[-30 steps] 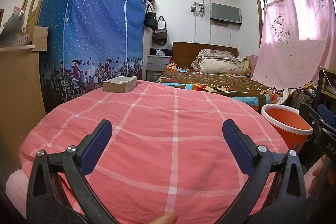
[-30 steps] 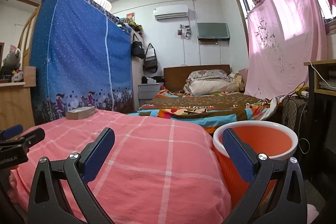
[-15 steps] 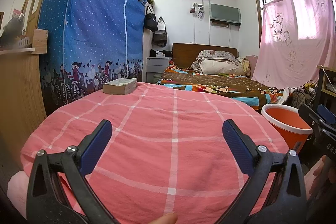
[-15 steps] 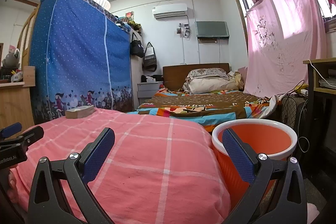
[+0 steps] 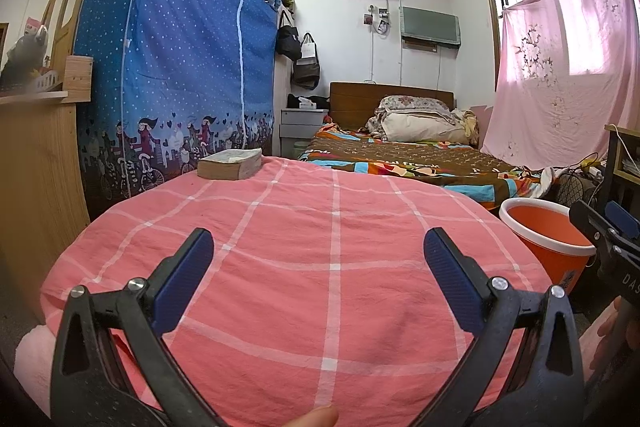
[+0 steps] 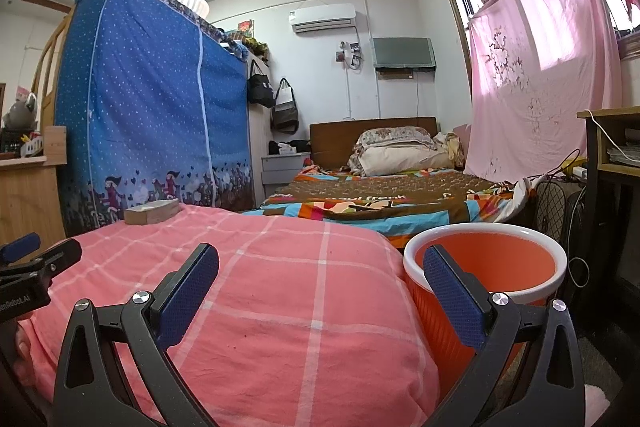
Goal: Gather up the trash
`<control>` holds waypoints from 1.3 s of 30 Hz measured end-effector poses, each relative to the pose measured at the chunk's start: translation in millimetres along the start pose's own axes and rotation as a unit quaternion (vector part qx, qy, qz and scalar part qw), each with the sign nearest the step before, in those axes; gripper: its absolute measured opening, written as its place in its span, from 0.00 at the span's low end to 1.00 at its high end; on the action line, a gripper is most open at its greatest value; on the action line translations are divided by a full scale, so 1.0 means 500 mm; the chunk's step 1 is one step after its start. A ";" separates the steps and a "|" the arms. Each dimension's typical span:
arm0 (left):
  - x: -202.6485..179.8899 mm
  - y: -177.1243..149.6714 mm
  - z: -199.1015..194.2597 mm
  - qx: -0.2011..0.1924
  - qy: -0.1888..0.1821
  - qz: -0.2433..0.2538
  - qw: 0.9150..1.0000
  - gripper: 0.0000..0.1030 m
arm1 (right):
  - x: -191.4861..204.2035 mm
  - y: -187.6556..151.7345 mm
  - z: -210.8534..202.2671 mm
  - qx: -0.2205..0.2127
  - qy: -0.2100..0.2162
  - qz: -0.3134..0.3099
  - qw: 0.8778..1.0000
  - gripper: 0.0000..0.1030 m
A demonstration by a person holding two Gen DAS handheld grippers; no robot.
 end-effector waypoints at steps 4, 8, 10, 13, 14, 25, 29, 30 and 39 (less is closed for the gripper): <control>-0.001 0.000 -0.001 0.000 0.001 0.002 1.000 1.00 | 0.000 0.000 0.000 0.001 0.000 0.000 1.000 1.00; -0.002 0.000 -0.001 0.000 0.001 0.001 1.000 1.00 | 0.001 0.001 0.000 0.000 0.000 0.000 1.000 1.00; -0.002 0.000 -0.001 0.000 0.001 0.002 1.000 1.00 | 0.001 0.000 0.000 0.000 0.000 0.001 1.000 1.00; -0.001 0.000 -0.001 0.000 0.001 0.001 1.000 1.00 | 0.000 0.000 0.000 0.000 0.000 0.001 1.000 1.00; -0.002 0.000 -0.001 0.000 0.001 0.002 1.000 1.00 | 0.001 0.001 0.000 0.001 0.000 0.001 1.000 1.00; -0.002 0.000 -0.001 -0.001 0.001 0.002 1.000 1.00 | -0.001 -0.001 0.000 0.002 0.000 0.002 1.000 1.00; -0.002 0.000 -0.001 0.000 0.000 0.002 1.000 1.00 | -0.001 0.000 0.000 0.002 0.000 0.002 1.000 1.00; -0.002 -0.001 -0.001 0.001 0.000 0.002 1.000 1.00 | 0.000 -0.001 -0.002 0.002 0.001 0.003 1.000 1.00; 0.001 -0.001 -0.001 0.000 0.000 0.006 1.000 1.00 | 0.002 0.001 0.000 0.002 0.000 0.003 1.000 1.00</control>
Point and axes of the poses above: each gripper's, at about its wrist camera, not at the fingertips, and z roughly the way its jaws point, x to its left, y to its top, the point moved 4 cm from there along z, roughly the way its jaws point, and after that the axes turned 13 degrees about y, right-handed, at the moved point
